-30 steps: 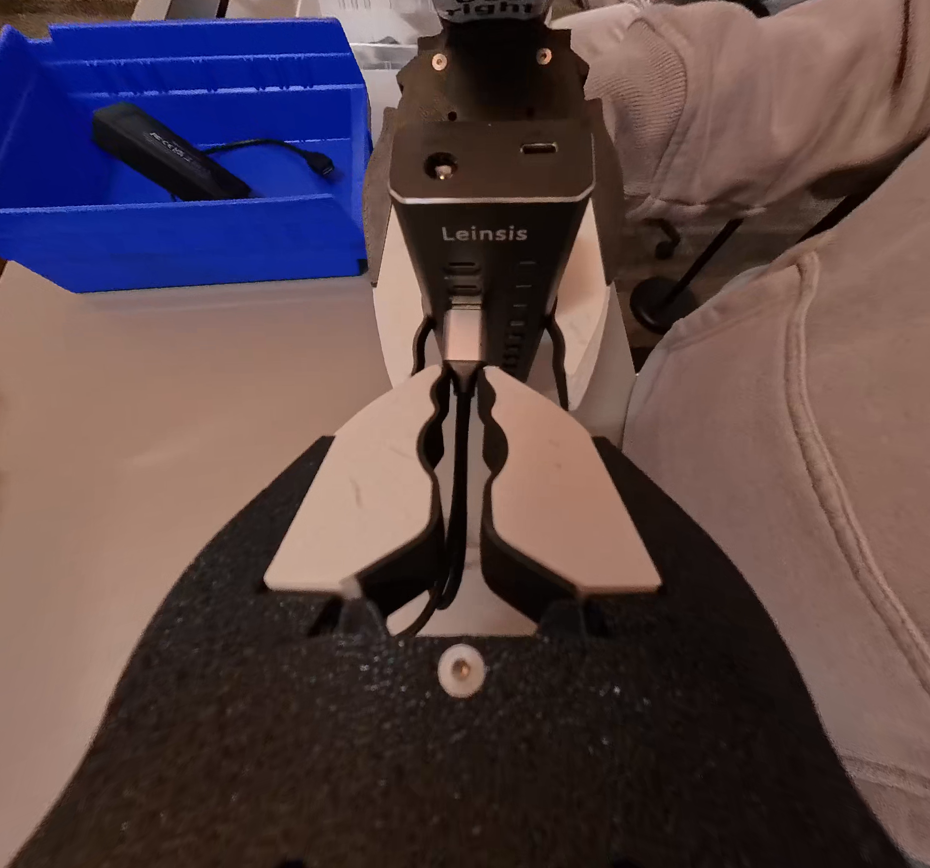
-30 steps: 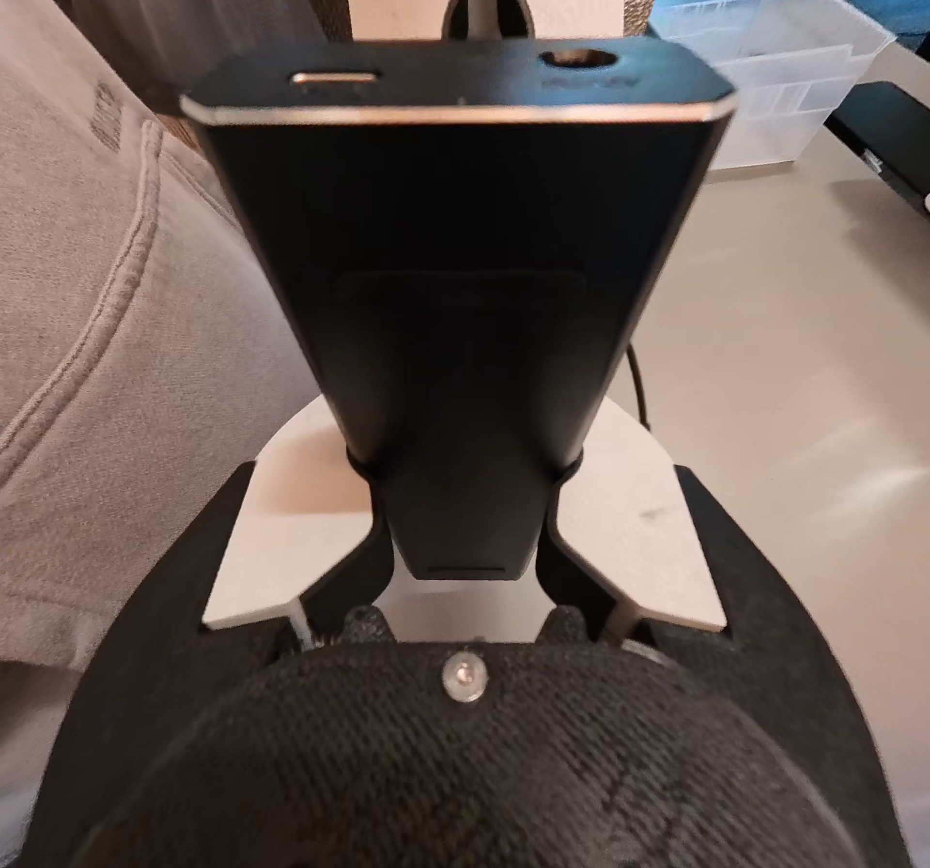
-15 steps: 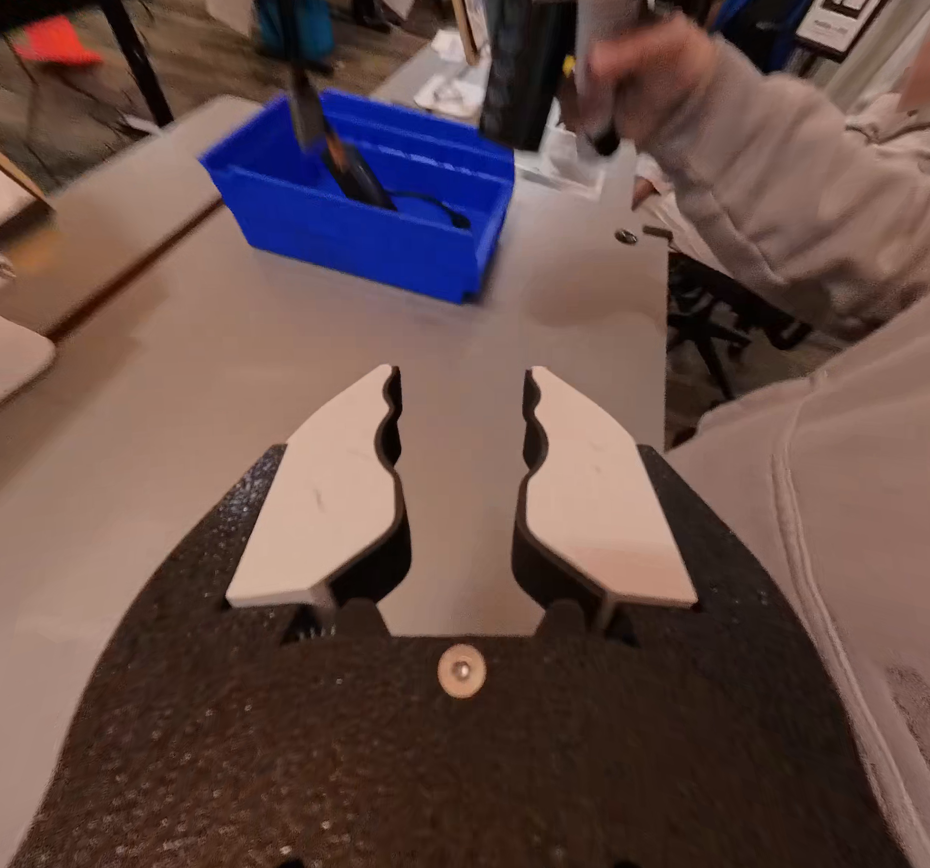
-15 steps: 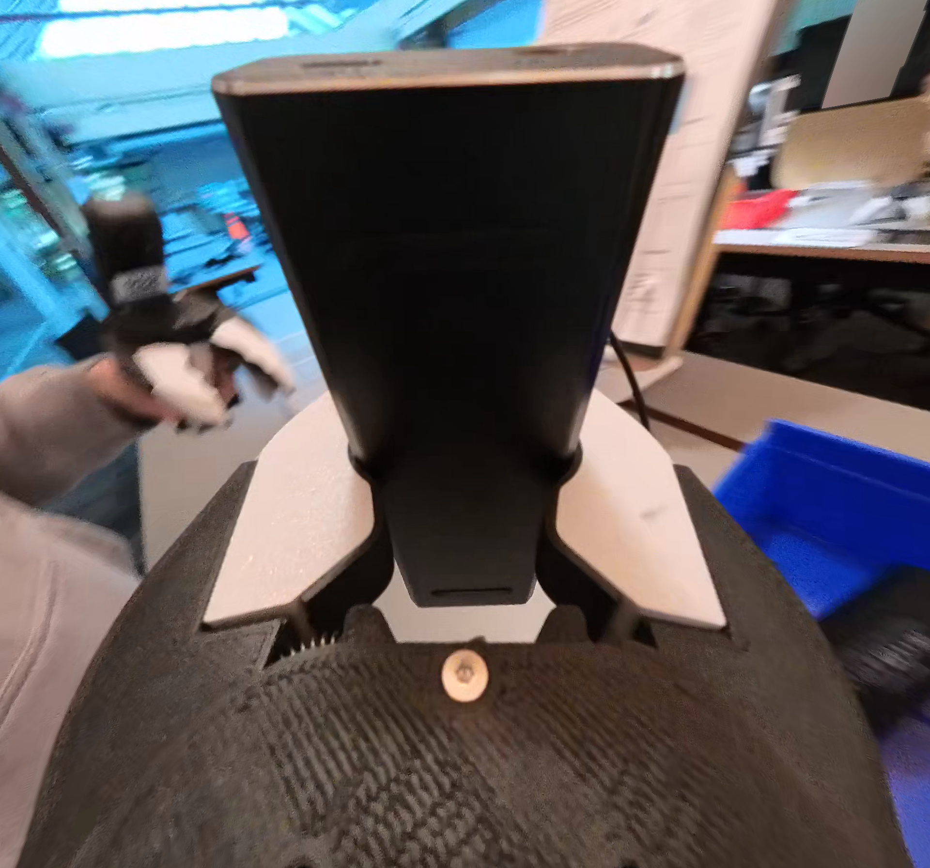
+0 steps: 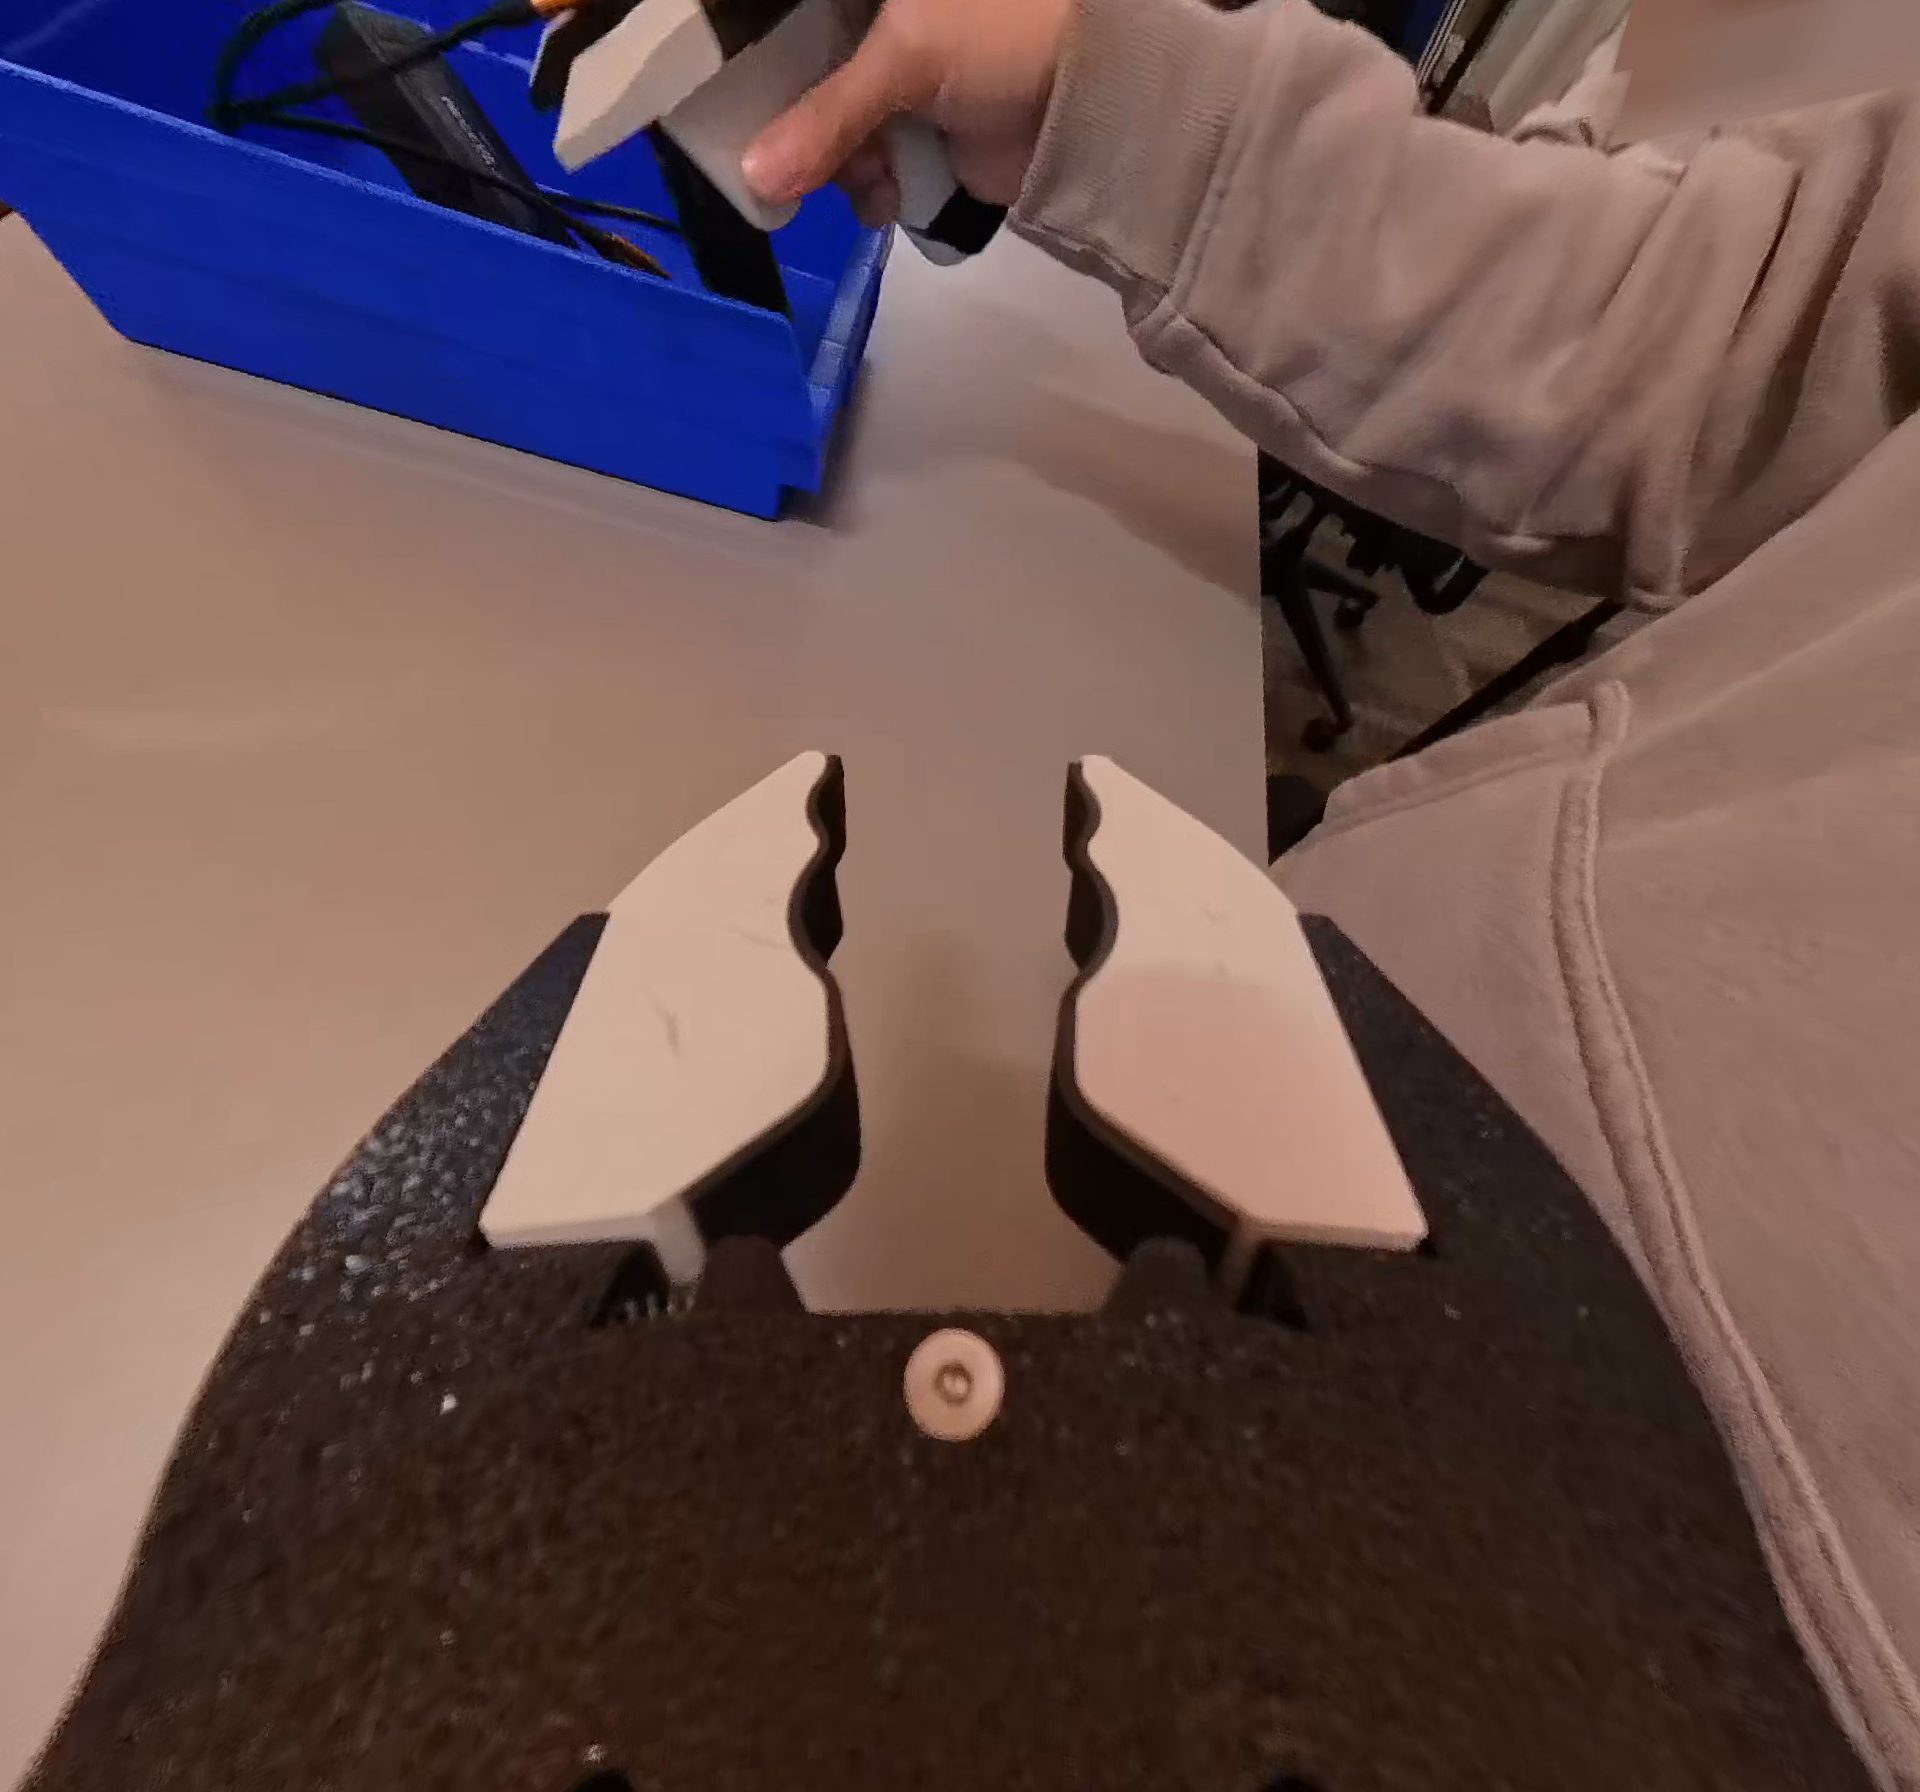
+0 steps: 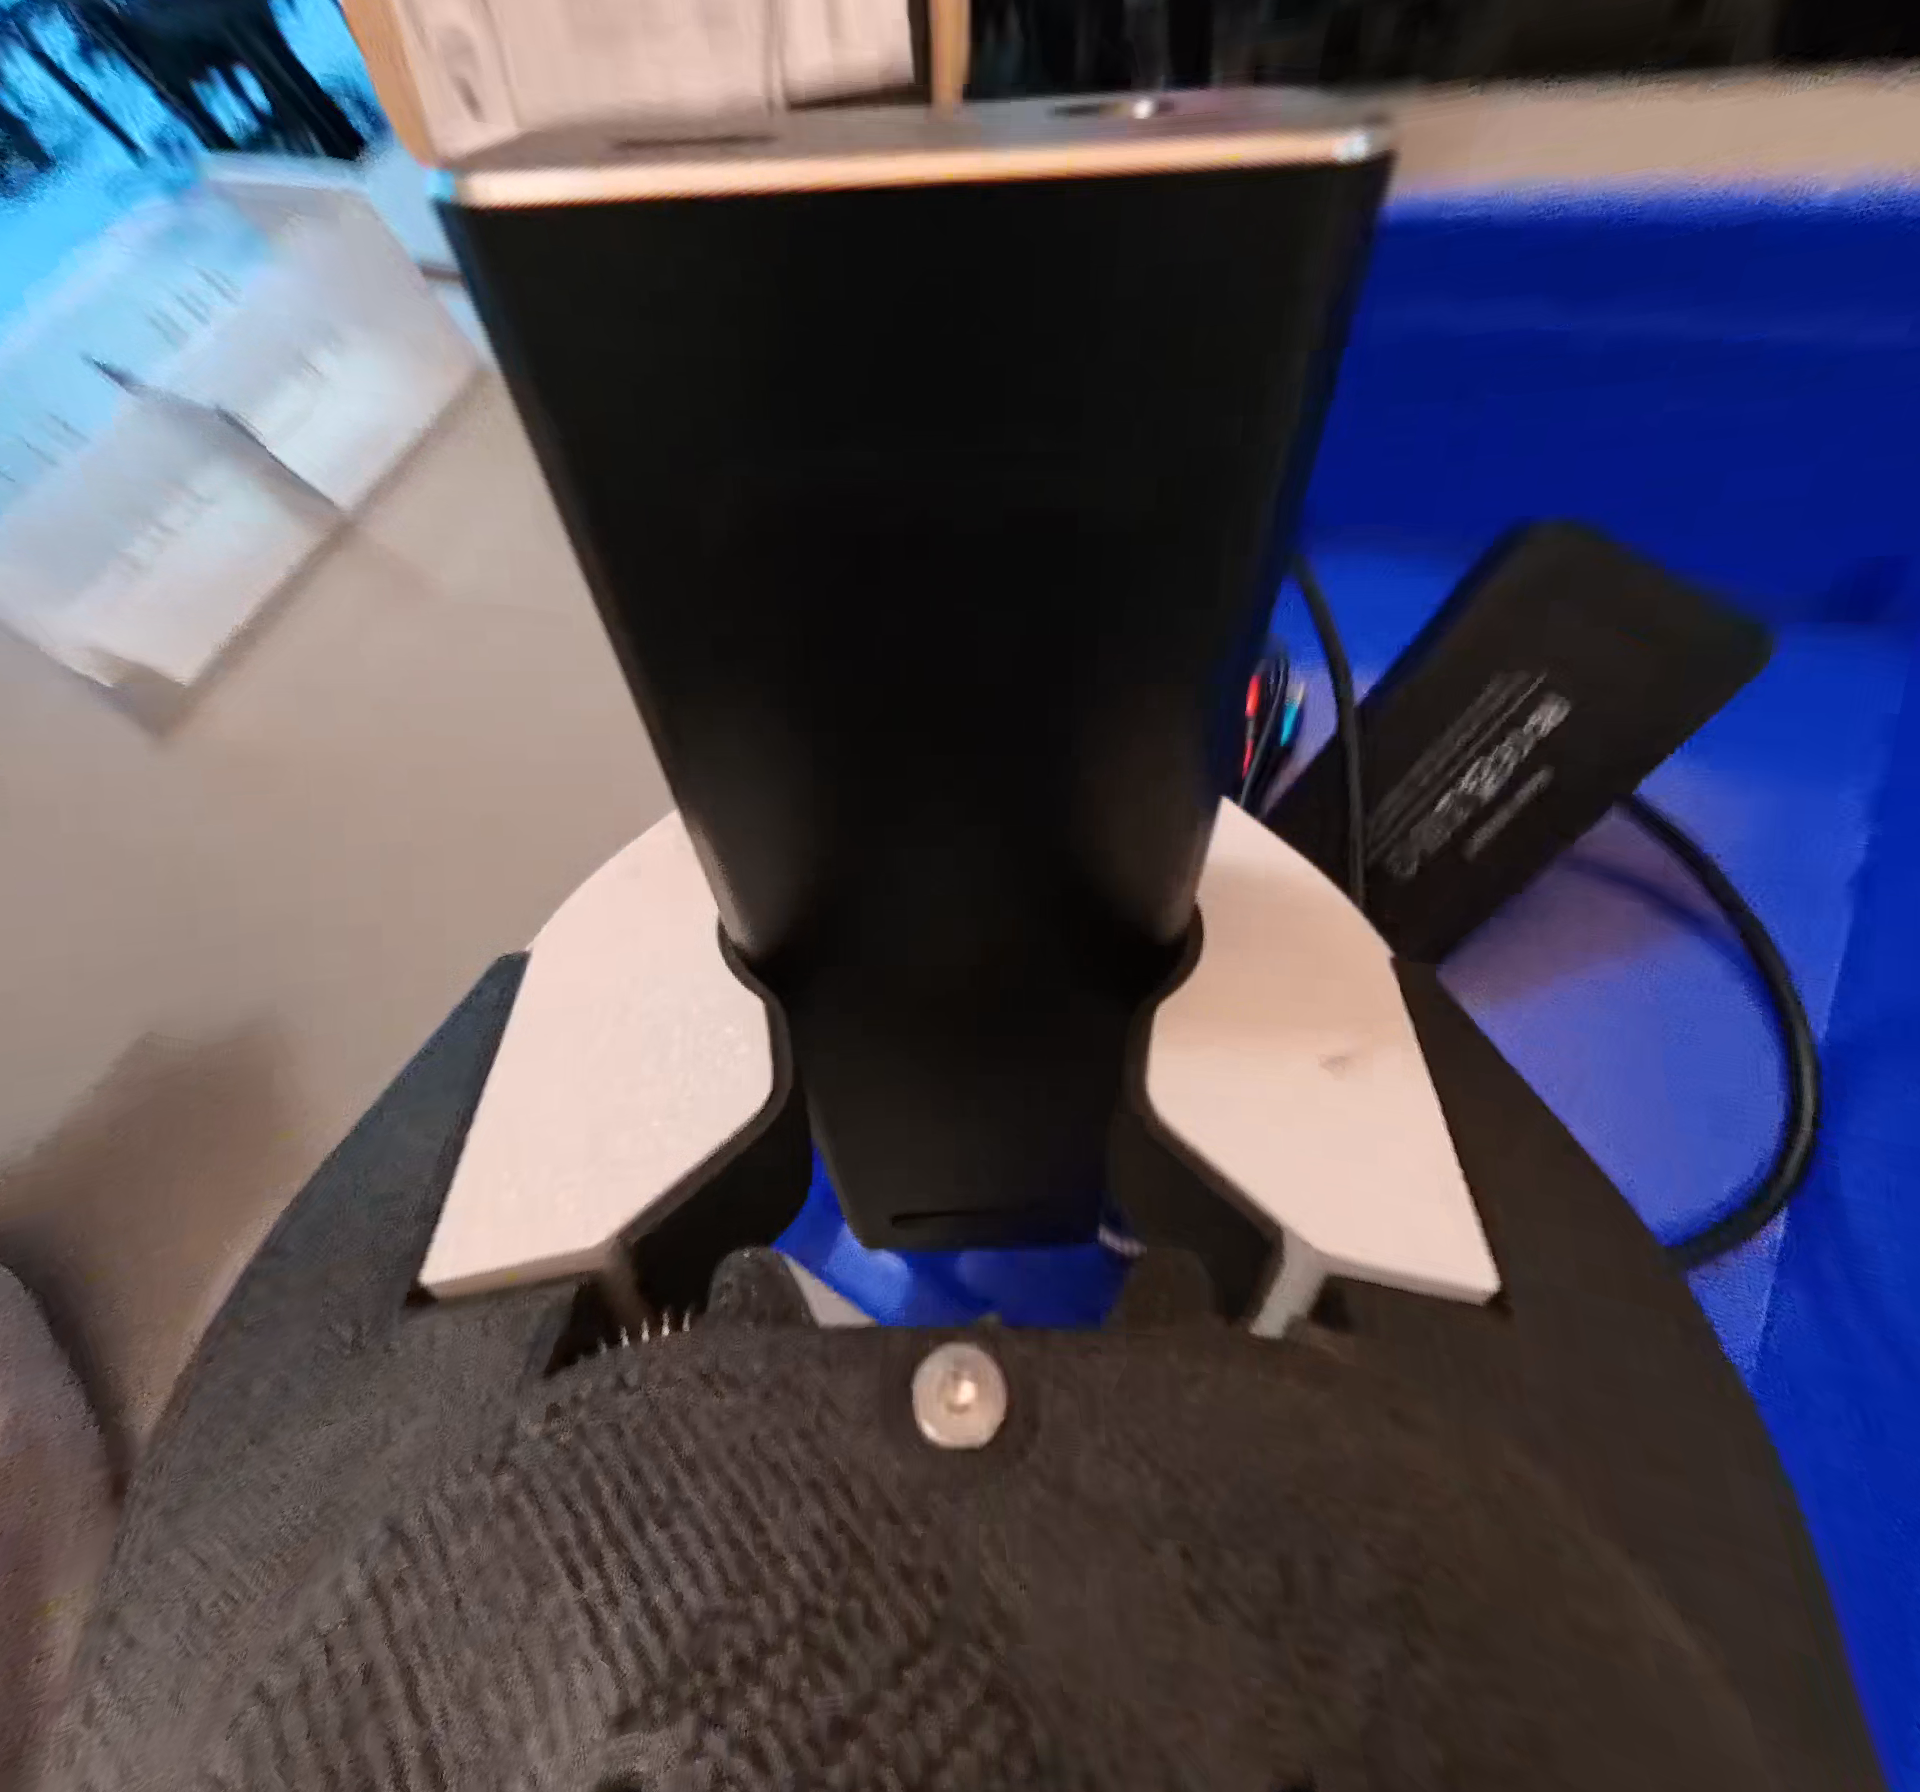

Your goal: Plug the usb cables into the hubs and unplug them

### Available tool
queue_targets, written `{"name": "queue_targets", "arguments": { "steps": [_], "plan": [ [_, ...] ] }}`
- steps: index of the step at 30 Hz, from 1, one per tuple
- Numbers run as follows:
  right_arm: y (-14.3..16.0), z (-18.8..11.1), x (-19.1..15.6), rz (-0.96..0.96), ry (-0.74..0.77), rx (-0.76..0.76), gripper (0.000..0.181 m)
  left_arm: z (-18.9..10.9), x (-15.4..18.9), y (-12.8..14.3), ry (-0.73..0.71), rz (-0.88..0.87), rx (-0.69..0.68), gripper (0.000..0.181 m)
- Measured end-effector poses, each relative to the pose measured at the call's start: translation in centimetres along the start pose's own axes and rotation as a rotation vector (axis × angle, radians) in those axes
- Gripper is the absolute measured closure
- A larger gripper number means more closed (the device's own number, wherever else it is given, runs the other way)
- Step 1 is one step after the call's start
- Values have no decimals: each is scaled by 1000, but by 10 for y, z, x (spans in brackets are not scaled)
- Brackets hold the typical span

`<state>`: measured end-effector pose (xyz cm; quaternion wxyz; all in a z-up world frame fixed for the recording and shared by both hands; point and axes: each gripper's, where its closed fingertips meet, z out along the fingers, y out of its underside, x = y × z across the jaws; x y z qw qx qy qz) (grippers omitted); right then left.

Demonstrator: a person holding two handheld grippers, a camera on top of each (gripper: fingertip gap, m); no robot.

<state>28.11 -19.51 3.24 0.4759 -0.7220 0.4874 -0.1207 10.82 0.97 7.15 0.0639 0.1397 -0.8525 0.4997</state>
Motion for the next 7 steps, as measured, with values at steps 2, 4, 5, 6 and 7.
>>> {"name": "queue_targets", "arguments": {
  "steps": [2,4,5,6,7],
  "plan": [
    [18,9,9,22,40,-113,109,5,-3,1,-11,8,-25,142],
    [27,15,22,73,86,-152,107,11,-5,1,-5,1,-39,142],
    [30,17,25,118,81,-164,104,14,-6,0,-5,-6,-41,142],
    [27,18,27,154,75,-142,105,19,-8,-1,-4,-10,-44,142],
    [23,16,30,183,85,-110,106,24,-8,-1,1,-11,-51,141]
  ]
}}
